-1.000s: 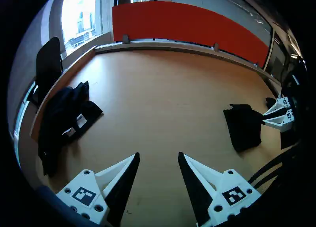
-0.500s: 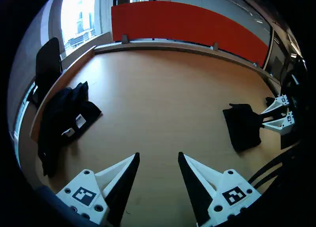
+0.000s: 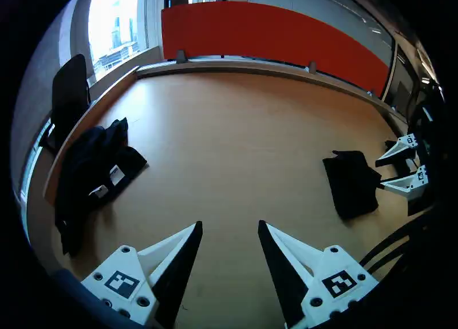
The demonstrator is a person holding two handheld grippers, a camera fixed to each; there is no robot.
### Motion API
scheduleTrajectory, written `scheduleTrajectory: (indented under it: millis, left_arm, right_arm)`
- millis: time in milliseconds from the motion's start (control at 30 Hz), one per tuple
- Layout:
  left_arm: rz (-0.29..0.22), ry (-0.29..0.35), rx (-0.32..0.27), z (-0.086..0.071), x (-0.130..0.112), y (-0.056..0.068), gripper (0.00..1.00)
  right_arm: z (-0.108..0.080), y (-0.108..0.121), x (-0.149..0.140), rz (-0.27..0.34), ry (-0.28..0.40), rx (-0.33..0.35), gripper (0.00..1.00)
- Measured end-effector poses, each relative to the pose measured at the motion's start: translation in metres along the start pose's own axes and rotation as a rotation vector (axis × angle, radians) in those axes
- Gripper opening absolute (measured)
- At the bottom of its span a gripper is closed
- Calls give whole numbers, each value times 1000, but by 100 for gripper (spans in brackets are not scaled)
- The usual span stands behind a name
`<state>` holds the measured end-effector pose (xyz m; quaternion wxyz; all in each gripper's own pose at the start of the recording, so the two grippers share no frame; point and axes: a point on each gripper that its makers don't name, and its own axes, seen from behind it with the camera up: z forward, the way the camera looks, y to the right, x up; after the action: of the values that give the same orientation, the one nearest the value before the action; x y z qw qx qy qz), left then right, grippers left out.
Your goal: Fold towel
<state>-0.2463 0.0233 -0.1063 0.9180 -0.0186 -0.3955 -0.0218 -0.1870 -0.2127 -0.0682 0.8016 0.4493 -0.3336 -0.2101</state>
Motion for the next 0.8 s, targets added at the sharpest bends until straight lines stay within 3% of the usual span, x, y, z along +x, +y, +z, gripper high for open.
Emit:
scheduleTrajectory:
  millis: [500, 800]
  left_arm:
    - [4, 0, -3, 0, 1, 4, 71]
    - [7, 3, -4, 0, 4, 5, 71]
  right_arm:
    - [-7, 3, 0, 17, 6, -3, 67]
    - [-9, 2, -20, 40, -21, -15, 68]
